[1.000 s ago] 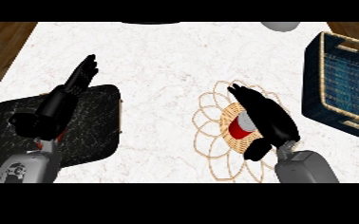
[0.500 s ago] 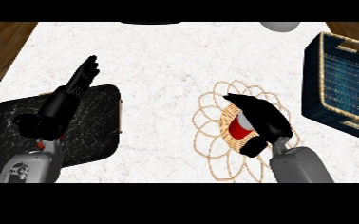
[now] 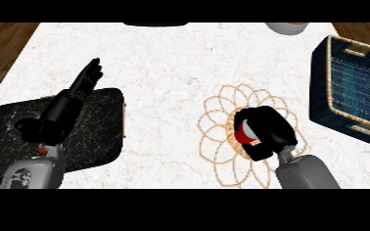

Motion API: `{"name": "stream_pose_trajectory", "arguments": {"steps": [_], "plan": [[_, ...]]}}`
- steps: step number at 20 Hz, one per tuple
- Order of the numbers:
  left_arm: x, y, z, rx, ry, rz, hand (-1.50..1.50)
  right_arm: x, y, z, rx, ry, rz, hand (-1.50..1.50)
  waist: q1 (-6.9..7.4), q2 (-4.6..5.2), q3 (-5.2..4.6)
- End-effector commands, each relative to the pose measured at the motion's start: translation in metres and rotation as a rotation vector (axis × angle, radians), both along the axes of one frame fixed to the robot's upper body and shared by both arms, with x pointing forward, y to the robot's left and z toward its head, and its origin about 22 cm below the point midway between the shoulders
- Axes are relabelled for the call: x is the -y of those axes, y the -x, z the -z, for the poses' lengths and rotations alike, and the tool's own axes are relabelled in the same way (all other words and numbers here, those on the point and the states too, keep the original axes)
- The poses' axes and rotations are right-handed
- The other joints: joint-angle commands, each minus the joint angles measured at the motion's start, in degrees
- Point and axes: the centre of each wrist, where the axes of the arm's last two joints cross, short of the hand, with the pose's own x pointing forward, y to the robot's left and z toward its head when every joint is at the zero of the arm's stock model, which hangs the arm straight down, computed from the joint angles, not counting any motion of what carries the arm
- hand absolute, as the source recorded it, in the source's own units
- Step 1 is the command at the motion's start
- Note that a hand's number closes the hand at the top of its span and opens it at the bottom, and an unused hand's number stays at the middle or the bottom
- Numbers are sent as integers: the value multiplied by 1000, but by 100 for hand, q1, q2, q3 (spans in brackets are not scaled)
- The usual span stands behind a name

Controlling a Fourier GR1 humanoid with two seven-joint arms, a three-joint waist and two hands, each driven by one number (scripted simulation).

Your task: Pick the can from the placemat and place it in the basket

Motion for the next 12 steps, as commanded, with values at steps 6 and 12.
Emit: {"name": "stream_pose_trajectory", "arguments": {"steps": [6, 12], "plan": [[10, -2, 4, -14, 2, 17, 0, -6, 32, 7, 94, 54, -16, 150, -39, 78, 65], [2, 6, 1, 5, 12, -3, 0, 29, 66, -11, 104, 72, 299, 150, -95, 62, 64]]}}
